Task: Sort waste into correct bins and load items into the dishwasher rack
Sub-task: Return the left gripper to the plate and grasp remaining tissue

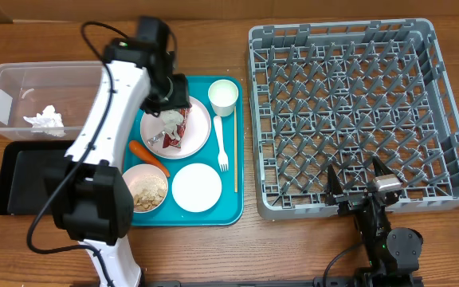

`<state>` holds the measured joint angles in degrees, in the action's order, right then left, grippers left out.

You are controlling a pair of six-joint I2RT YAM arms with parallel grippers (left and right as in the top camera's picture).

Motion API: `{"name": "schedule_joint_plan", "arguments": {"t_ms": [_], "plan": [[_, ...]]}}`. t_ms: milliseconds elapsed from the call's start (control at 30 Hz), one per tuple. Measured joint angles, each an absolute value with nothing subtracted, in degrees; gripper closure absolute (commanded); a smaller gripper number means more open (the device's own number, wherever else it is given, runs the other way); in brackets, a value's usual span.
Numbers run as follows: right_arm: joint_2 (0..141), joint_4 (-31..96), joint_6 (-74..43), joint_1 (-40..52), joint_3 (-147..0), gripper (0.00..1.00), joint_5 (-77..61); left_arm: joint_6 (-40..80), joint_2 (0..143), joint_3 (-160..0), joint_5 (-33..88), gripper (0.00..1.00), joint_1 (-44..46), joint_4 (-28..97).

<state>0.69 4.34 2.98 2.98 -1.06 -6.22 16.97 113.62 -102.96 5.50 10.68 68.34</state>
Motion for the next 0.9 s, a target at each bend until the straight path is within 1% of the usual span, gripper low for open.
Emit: {"name": "schedule_joint_plan", "arguments": {"t_ms": [67, 167, 233, 733, 900], "plan": [[0.69, 4.36, 3.03, 2.98, -1.06, 0.0, -6.2, 18.02, 113.62, -101.91, 3.77, 0.39, 11.62, 68.07], [0.69, 4.36, 2.98, 2.98, -1.06, 0.0, -6.17, 18.76, 113.62, -100.88, 2.26, 0.31, 11.79, 67.44], [0.69, 4.38, 3.03, 2.98, -1.06, 0.0, -6.2, 19.46, 113.62, -100.29, 1.63, 0.3, 11.49, 67.29], [0.69, 4.36, 3.01, 2.98, -1.06, 0.0, -6.2, 17.58, 113.62, -88.88, 4.75, 0.28, 9.54, 59.09], [0.69, 4.36, 3.01, 2.98, -1.06, 0.0, -6.2, 17.58, 113.62, -88.47, 4.93, 0.31, 8.16, 58.35]]}}
